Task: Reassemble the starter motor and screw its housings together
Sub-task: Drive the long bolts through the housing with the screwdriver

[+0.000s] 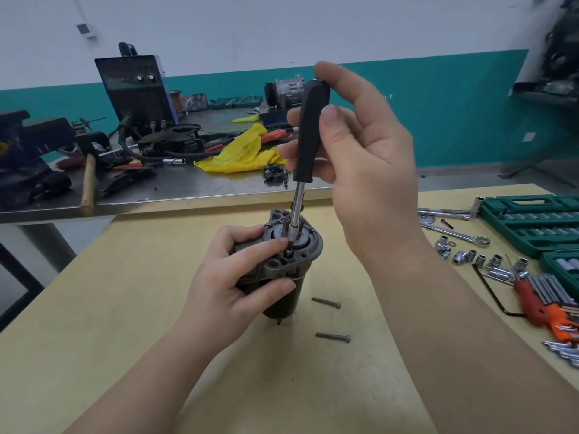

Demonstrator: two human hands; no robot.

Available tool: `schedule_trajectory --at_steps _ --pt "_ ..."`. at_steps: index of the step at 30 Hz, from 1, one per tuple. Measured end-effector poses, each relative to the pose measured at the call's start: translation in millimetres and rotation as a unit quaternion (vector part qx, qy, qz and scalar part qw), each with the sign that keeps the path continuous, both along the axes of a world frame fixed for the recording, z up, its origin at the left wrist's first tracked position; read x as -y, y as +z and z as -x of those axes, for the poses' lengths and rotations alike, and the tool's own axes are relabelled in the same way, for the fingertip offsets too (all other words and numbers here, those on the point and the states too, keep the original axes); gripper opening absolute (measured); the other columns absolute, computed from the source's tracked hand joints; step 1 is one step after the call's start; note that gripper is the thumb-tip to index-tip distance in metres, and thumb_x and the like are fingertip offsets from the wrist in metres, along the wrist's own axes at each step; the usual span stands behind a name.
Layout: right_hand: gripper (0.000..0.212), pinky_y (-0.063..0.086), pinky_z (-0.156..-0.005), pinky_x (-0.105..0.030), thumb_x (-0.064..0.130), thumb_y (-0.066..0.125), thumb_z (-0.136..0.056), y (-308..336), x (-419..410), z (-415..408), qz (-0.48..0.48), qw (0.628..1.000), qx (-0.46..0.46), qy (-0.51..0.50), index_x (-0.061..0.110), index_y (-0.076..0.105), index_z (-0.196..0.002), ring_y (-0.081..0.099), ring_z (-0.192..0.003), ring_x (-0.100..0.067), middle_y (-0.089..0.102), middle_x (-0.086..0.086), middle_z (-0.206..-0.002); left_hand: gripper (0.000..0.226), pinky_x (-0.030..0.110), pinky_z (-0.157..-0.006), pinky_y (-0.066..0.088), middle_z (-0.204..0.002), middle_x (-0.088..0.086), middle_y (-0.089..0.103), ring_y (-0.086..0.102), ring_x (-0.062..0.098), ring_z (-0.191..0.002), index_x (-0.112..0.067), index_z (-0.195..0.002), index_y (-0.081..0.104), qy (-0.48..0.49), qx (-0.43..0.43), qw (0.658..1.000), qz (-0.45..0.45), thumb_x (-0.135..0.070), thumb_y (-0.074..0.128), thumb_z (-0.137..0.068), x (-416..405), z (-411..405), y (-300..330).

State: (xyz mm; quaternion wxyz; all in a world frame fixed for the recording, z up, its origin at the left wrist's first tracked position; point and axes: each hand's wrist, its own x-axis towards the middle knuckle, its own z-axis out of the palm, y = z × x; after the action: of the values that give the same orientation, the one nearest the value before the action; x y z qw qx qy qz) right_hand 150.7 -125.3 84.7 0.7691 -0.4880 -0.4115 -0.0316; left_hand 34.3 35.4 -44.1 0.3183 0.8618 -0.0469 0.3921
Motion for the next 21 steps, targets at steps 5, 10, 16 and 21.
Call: schedule_trajectory --at_steps 5,10,16,21 --pt "0.033 0.067 -0.079 -0.048 0.014 0.063 -0.106 0 -4 4 -0.026 0.999 -0.019 0.004 0.031 0.061 -0.135 0.076 -0.086 -0.030 0.072 -0.007 -0.101 0.040 0.024 -0.112 0.046 -0.137 -0.017 0.051 0.052 0.020 -0.142 -0.057 -0.134 0.066 -0.010 0.003 1.000 0.023 -0.065 0.069 -0.094 0 1 0" --pt "0.035 0.064 -0.080 -0.056 0.018 0.071 -0.102 0 -11 3 -0.016 0.999 0.008 -0.040 0.034 0.064 -0.132 0.070 -0.088 -0.034 0.068 0.005 -0.094 0.037 0.026 -0.111 0.048 -0.136 -0.014 0.052 0.054 0.020 -0.141 -0.057 -0.131 0.068 -0.012 0.005 0.999 0.038 -0.065 0.067 -0.096 3 1 1" --pt "0.029 0.065 -0.076 -0.051 0.016 0.080 -0.096 4 -6 3 -0.010 0.991 0.024 -0.131 0.030 0.070 -0.119 0.072 -0.082 -0.028 0.071 0.012 -0.092 0.039 0.024 -0.111 0.048 -0.135 -0.015 0.052 0.053 0.020 -0.142 -0.057 -0.130 0.069 -0.011 0.005 0.999 0.040 -0.048 0.074 -0.092 5 2 1" --pt "0.023 0.066 -0.078 -0.043 0.020 0.074 -0.100 7 -4 2 0.004 0.987 0.067 -0.148 0.027 0.070 -0.122 0.074 -0.090 -0.018 0.072 0.016 -0.102 0.038 0.028 -0.110 0.051 -0.135 -0.012 0.053 0.053 0.022 -0.142 -0.056 -0.129 0.069 -0.010 0.004 0.999 0.046 -0.050 0.075 -0.092 5 3 1"
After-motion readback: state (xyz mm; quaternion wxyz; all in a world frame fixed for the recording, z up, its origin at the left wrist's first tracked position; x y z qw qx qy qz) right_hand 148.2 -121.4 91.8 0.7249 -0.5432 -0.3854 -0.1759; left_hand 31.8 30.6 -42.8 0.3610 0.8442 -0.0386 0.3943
